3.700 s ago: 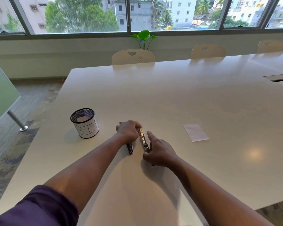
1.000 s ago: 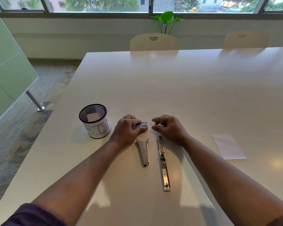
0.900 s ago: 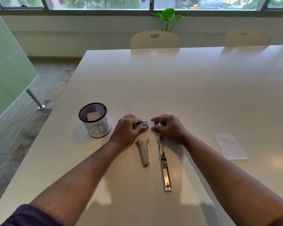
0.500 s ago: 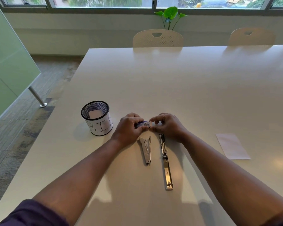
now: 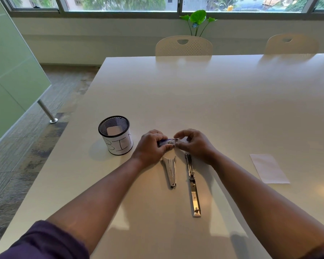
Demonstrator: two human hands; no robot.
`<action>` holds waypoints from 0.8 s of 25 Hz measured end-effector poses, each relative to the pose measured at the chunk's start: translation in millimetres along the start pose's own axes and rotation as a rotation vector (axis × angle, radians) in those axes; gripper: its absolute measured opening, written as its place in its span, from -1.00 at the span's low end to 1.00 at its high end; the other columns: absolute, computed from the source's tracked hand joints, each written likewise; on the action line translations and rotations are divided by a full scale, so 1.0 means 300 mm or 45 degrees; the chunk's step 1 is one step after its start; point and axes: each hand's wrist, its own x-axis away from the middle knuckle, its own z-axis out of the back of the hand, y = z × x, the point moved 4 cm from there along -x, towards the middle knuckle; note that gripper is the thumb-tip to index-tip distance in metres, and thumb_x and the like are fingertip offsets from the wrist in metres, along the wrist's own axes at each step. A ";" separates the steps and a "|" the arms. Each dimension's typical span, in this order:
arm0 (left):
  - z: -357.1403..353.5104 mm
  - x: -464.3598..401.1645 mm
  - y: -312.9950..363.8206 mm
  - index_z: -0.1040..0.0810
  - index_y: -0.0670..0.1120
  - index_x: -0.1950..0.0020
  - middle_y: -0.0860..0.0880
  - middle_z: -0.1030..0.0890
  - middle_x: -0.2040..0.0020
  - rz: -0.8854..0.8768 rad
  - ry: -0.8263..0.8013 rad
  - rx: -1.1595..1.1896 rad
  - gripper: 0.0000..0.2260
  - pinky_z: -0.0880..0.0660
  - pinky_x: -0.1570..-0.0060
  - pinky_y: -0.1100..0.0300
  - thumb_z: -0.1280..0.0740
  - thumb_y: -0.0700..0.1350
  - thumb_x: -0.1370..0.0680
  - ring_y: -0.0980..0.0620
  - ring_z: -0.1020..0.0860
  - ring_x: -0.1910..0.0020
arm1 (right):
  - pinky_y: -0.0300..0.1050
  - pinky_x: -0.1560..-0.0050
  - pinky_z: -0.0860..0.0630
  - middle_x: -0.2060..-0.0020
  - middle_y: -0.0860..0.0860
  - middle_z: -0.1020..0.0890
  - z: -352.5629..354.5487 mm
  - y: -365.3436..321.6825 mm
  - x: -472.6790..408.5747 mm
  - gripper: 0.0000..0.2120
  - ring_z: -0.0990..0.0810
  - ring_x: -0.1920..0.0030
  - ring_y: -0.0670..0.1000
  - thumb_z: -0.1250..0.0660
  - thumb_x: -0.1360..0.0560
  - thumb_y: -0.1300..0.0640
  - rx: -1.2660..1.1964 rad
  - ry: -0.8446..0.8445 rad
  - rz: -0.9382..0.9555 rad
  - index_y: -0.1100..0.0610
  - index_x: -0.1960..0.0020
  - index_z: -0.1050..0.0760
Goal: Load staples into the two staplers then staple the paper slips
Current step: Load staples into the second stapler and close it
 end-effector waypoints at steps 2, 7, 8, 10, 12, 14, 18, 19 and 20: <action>-0.001 0.000 -0.002 -0.70 -0.18 -0.13 -0.04 -0.63 0.01 0.005 -0.001 -0.001 -0.68 -0.62 -0.01 0.04 -0.56 -0.03 -0.46 0.05 -0.61 0.06 | 0.08 0.01 -0.57 0.00 -0.07 -0.62 0.008 0.005 0.004 -0.84 -0.52 0.06 -0.01 -0.44 -0.54 0.09 -0.091 0.013 -0.032 -0.04 -0.12 -0.65; -0.003 -0.002 -0.005 -0.71 -0.18 -0.11 -0.05 -0.64 0.00 0.030 0.016 0.002 -0.69 -0.61 -0.03 0.02 -0.57 -0.04 -0.45 0.03 -0.61 0.05 | 0.17 0.03 -0.61 0.08 0.14 -0.67 0.015 0.013 0.004 -0.91 -0.62 0.09 0.18 -0.40 -0.55 0.18 -0.095 0.028 -0.114 0.04 0.01 -0.66; -0.003 -0.002 -0.006 -0.71 -0.17 -0.11 -0.05 -0.64 0.00 0.033 0.016 0.003 -0.69 -0.61 -0.04 0.01 -0.57 -0.04 -0.45 0.02 -0.62 0.05 | 0.18 0.04 -0.61 0.10 0.16 -0.68 0.013 0.014 0.001 -0.92 -0.63 0.08 0.21 -0.40 -0.54 0.17 -0.089 0.047 -0.130 0.05 0.05 -0.67; -0.004 -0.001 -0.005 -0.71 -0.17 -0.10 -0.06 -0.65 0.00 0.034 0.013 0.001 -0.70 -0.61 -0.05 0.01 -0.57 -0.04 -0.45 0.01 -0.62 0.04 | 0.09 0.11 -0.57 0.15 0.11 -0.68 0.013 0.018 -0.007 -0.93 -0.61 0.14 0.13 -0.42 -0.52 0.11 -0.080 0.082 -0.168 0.06 0.12 -0.67; -0.005 0.000 -0.006 -0.72 -0.17 -0.10 -0.05 -0.64 0.01 0.037 0.017 0.004 -0.70 -0.61 -0.05 0.02 -0.57 -0.04 -0.44 0.02 -0.62 0.05 | -0.03 0.19 -0.50 0.19 0.03 -0.65 0.009 0.017 -0.015 -0.88 -0.56 0.20 0.00 -0.46 -0.50 0.04 -0.062 0.101 -0.195 0.07 0.16 -0.67; -0.004 0.000 -0.007 -0.72 -0.16 -0.10 -0.04 -0.64 0.01 0.045 0.021 0.010 -0.70 -0.61 -0.04 0.03 -0.58 -0.03 -0.44 0.03 -0.62 0.06 | -0.07 0.23 -0.47 0.21 0.00 -0.64 0.000 0.013 -0.023 -0.83 -0.53 0.24 -0.04 -0.48 -0.48 0.02 -0.035 0.118 -0.215 0.09 0.21 -0.65; -0.005 -0.002 -0.007 -0.72 -0.16 -0.09 -0.05 -0.65 0.01 0.044 0.021 0.007 -0.70 -0.61 -0.04 0.03 -0.58 -0.03 -0.44 0.03 -0.62 0.05 | 0.00 0.23 -0.53 0.20 0.02 -0.64 -0.015 0.003 -0.039 -0.82 -0.55 0.22 -0.03 -0.49 -0.44 0.04 0.030 0.126 -0.257 0.10 0.28 -0.63; -0.005 -0.001 -0.006 -0.72 -0.16 -0.09 -0.05 -0.65 0.01 0.043 0.020 0.004 -0.70 -0.61 -0.04 0.02 -0.58 -0.03 -0.44 0.03 -0.62 0.05 | 0.02 0.22 -0.54 0.21 0.03 -0.65 -0.018 0.002 -0.041 -0.82 -0.56 0.22 -0.02 -0.49 -0.44 0.05 0.030 0.132 -0.270 0.10 0.28 -0.63; -0.005 0.000 -0.006 -0.72 -0.15 -0.09 -0.04 -0.64 0.01 0.042 0.019 0.002 -0.70 -0.61 -0.04 0.02 -0.57 -0.03 -0.44 0.03 -0.62 0.05 | 0.01 0.22 -0.54 0.21 0.04 -0.65 -0.021 0.002 -0.042 -0.82 -0.56 0.23 -0.02 -0.49 -0.44 0.06 0.019 0.138 -0.279 0.11 0.28 -0.63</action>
